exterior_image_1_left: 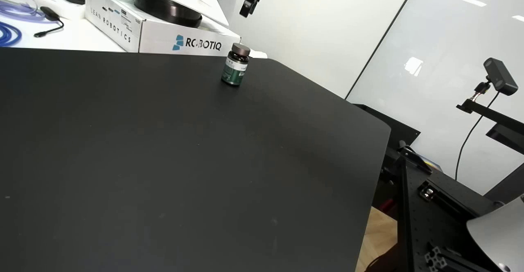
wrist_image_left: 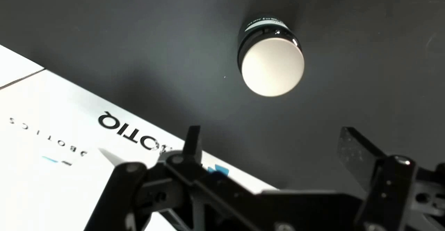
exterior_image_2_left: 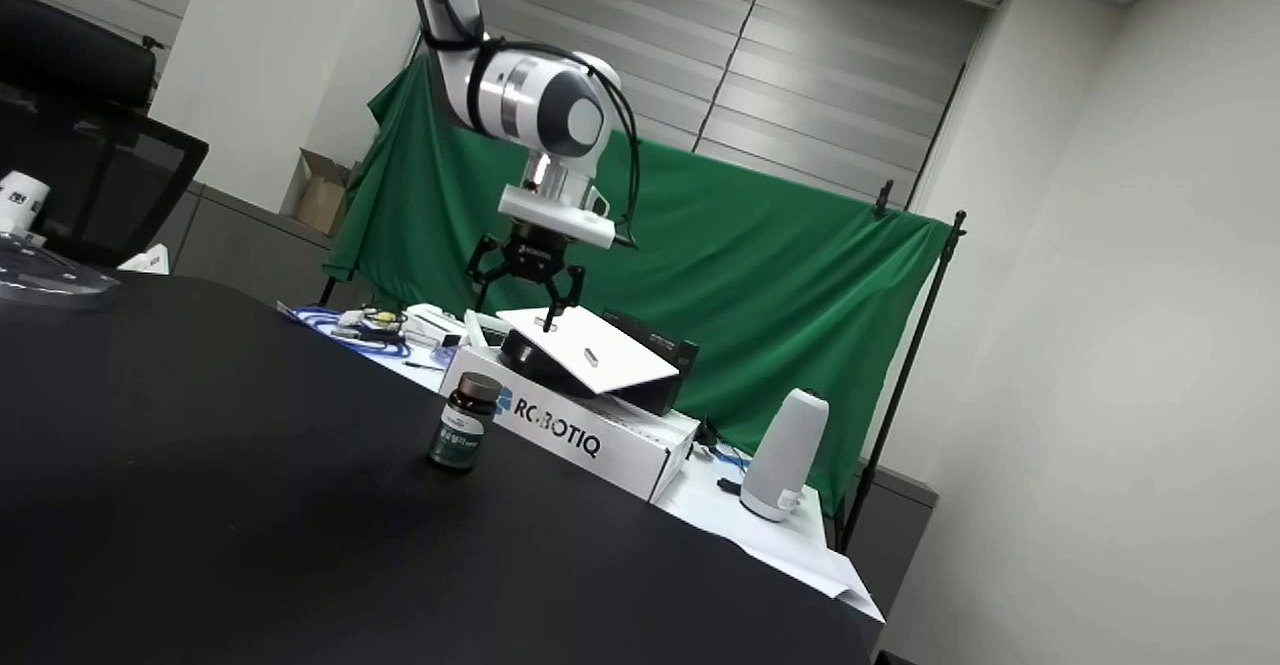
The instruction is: Move the bottle backwards
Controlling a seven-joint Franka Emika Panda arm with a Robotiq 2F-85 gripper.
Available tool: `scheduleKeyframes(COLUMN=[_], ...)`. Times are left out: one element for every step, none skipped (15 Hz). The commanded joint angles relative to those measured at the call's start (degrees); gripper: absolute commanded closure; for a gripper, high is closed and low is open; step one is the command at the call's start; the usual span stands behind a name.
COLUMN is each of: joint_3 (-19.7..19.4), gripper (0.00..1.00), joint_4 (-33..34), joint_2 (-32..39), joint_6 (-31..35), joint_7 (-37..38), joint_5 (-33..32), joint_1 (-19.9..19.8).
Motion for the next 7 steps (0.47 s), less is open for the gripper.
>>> scheduleKeyframes(joint_3=[0.40,0.46,-0.35,-0.51,-0.62,-0.68,-0.67], gripper=[0.00,0.00,0.00,0.00,0.00,0.00,0.00], joint_4=[-8.97,-10.99,-4.65,-6.58,-8.07,-8.97,-9.42], joint_2=[-9.71,-11.55,-6.36,-8.22,-9.49,-10.22,-10.42], joint_6=[-0.70,-2.02,-1.34,-1.94,-2.06,-2.15,-2.14], joint_7=[-2.36,-3.73,-1.89,-2.70,-3.10,-3.26,-3.30], joint_5=[1.45,2.03,1.24,1.57,1.68,1.71,1.71], joint_1=[-2.04,-2.56,-1.00,-1.30,-1.48,-1.54,-1.53])
